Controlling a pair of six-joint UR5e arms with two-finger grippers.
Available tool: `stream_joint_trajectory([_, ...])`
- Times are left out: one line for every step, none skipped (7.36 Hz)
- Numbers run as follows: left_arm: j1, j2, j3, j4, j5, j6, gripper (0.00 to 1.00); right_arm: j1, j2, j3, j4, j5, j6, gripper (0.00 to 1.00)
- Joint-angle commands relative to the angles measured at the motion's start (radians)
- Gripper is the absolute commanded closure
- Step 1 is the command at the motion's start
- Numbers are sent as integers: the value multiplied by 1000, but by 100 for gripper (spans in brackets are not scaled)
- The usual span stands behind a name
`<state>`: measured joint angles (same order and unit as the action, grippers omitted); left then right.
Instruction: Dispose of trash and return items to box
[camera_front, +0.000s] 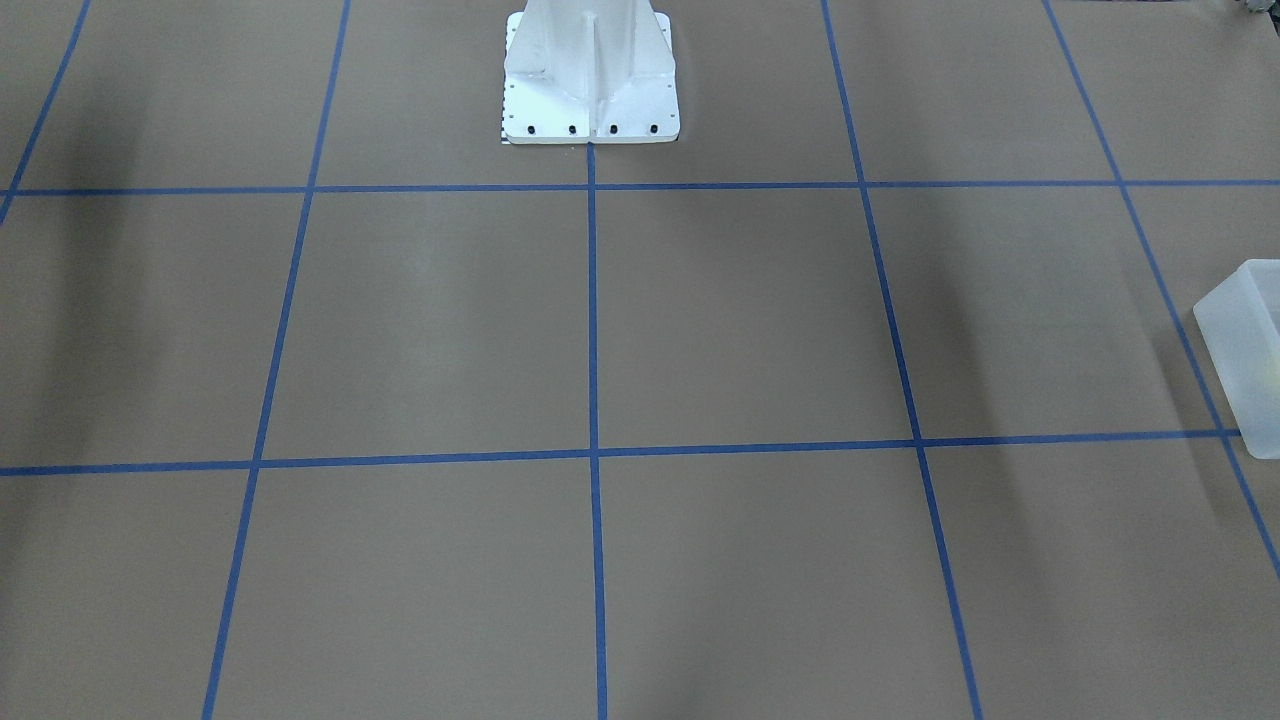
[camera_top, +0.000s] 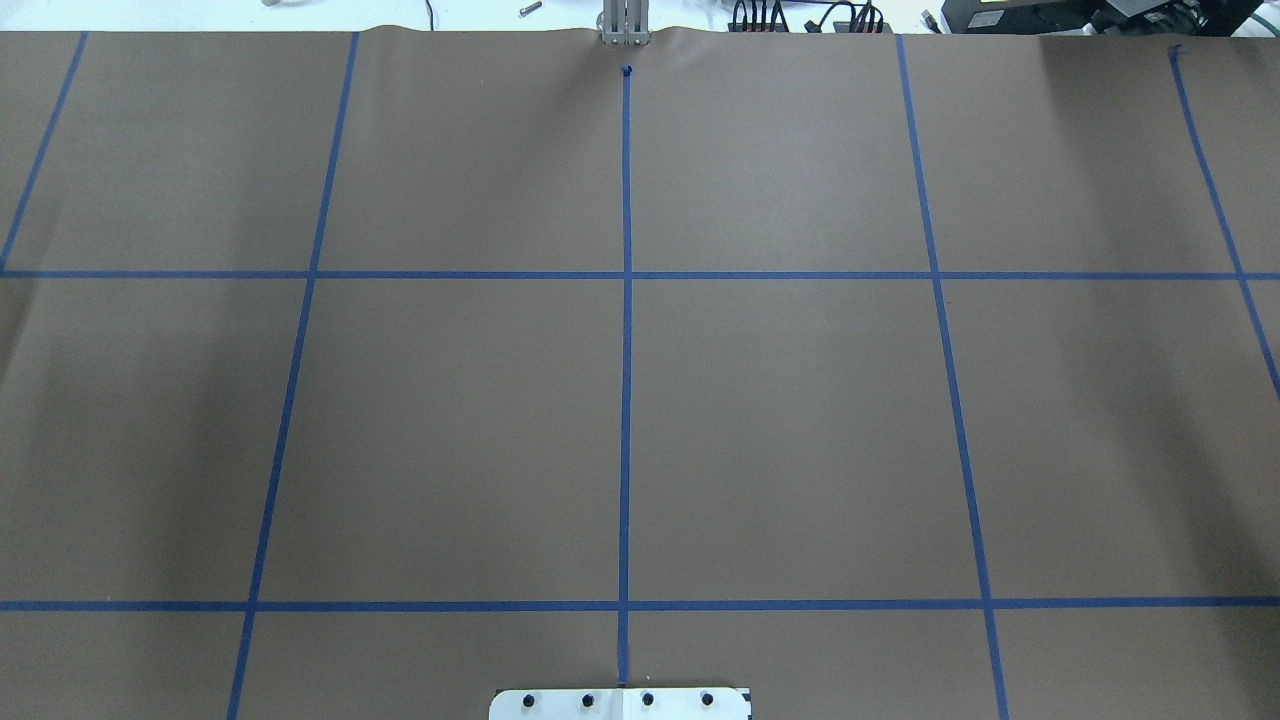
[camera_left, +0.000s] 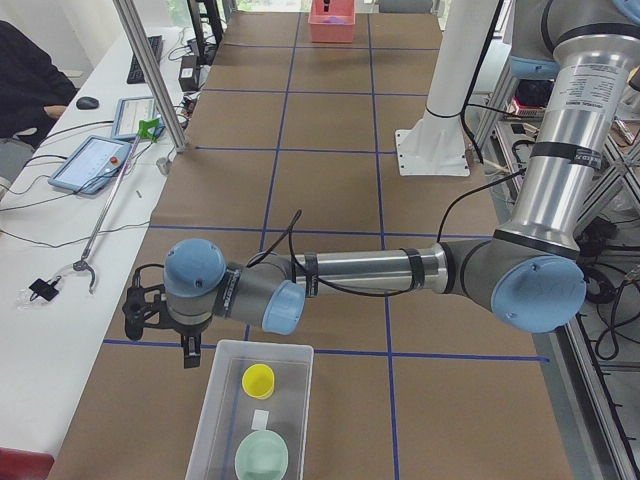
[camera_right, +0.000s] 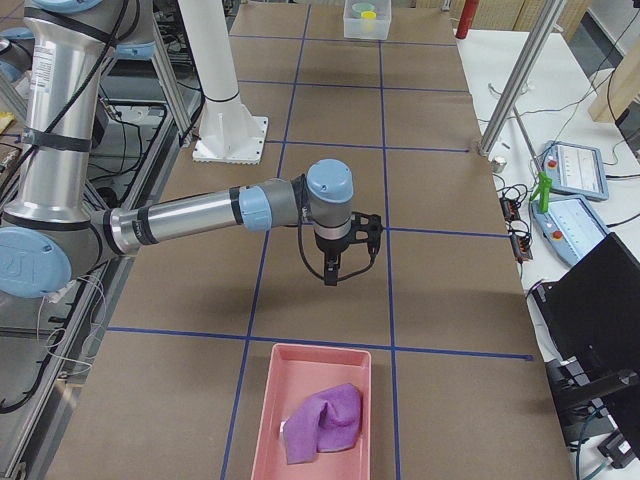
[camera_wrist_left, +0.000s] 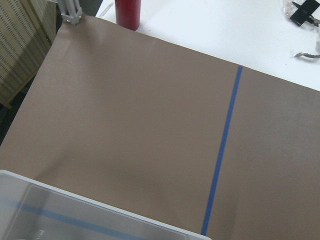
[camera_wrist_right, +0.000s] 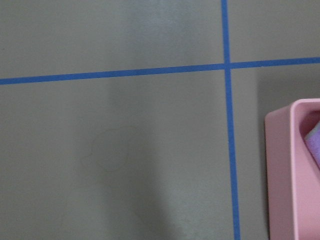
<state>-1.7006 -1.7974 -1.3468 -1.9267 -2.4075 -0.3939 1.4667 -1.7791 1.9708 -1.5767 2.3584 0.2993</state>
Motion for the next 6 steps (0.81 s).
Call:
stream_joint_trajectory([71, 44, -151, 28, 4, 3, 1, 52, 45, -134, 7, -17, -6, 0])
stream_joint_trajectory([88, 67, -194, 28, 10, 13, 1, 145, 26, -150, 9, -16, -28, 0])
stream_joint_trajectory([90, 69, -212, 28, 10, 48, 1, 167, 15, -156, 50, -16, -139, 0])
stream_joint_trajectory([104, 78, -215, 29, 16, 52, 1, 199, 4, -173, 56, -1, -213, 0])
stream_joint_trajectory([116, 102, -213, 29, 72, 53, 1, 204, -5, -188, 55, 12, -259, 0])
stream_joint_trajectory([117, 142, -210, 29, 92, 55, 1, 205, -3, -197, 56, 12, -267, 0])
